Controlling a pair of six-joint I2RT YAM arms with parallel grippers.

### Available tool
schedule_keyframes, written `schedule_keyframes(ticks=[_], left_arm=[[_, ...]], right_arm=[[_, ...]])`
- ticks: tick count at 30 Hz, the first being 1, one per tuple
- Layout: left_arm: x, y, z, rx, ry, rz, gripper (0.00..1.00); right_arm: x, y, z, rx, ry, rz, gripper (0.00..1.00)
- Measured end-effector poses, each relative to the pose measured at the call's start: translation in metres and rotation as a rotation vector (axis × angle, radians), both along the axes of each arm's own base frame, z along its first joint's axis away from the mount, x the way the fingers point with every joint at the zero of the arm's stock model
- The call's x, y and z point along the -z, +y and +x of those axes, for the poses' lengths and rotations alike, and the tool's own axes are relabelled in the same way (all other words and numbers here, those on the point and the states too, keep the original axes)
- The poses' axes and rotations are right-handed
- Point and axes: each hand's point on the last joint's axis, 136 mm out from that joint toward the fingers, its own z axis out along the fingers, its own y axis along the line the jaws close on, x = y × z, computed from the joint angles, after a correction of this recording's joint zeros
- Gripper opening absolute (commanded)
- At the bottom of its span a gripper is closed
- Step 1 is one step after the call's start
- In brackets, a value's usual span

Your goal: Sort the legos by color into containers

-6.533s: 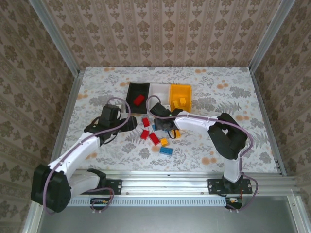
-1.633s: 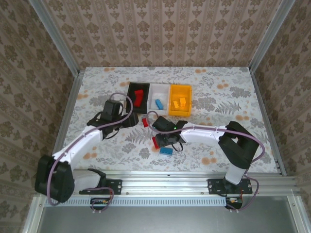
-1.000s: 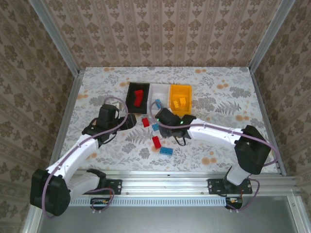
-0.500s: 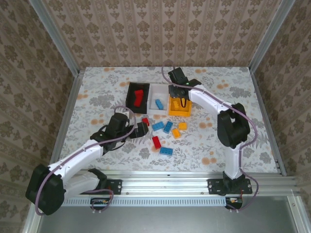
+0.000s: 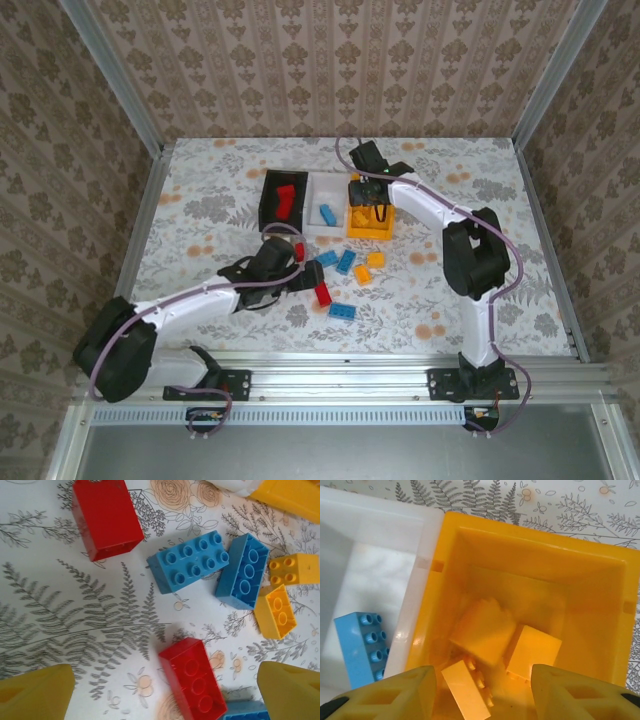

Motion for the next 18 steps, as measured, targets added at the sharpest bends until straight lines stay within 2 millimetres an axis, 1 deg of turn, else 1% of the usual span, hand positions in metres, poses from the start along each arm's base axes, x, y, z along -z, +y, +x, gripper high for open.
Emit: schedule_keyframes(ticks=[2, 5, 7, 10, 13, 16, 18], left_arm=[[-0.004, -0.008, 0.002, -0.017, -0.002, 0.008, 0.86], [-0.007, -0.022, 0.001, -0.029, 0.007, 0.023, 0.81], [-0.003, -0.031, -0.001, -0.030, 0.026, 0.045, 0.77], [0.012, -0.042, -0.006, -0.037, 0.080, 0.107, 0.65], [0.031, -0.041, -0.012, -0.073, 0.128, 0.173, 0.64], [0.041, -0.034, -0.017, -0.108, 0.151, 0.215, 0.63], [0.048, -0.034, -0.019, -0.122, 0.167, 0.240, 0.57]], right_arm=[[-0.009, -0.001, -0.008, -0.005, -0.012, 0.007, 0.55], [-0.026, -0.004, -0.031, -0.015, -0.035, 0.021, 0.55], [-0.036, -0.005, -0.048, -0.022, -0.054, 0.038, 0.55], [-0.045, -0.006, -0.075, -0.029, -0.077, 0.065, 0.56], [-0.047, -0.007, -0.098, -0.035, -0.084, 0.096, 0.56], [-0.047, -0.009, -0.115, -0.036, -0.086, 0.122, 0.56], [-0.047, -0.013, -0.124, -0.033, -0.093, 0.134, 0.57]])
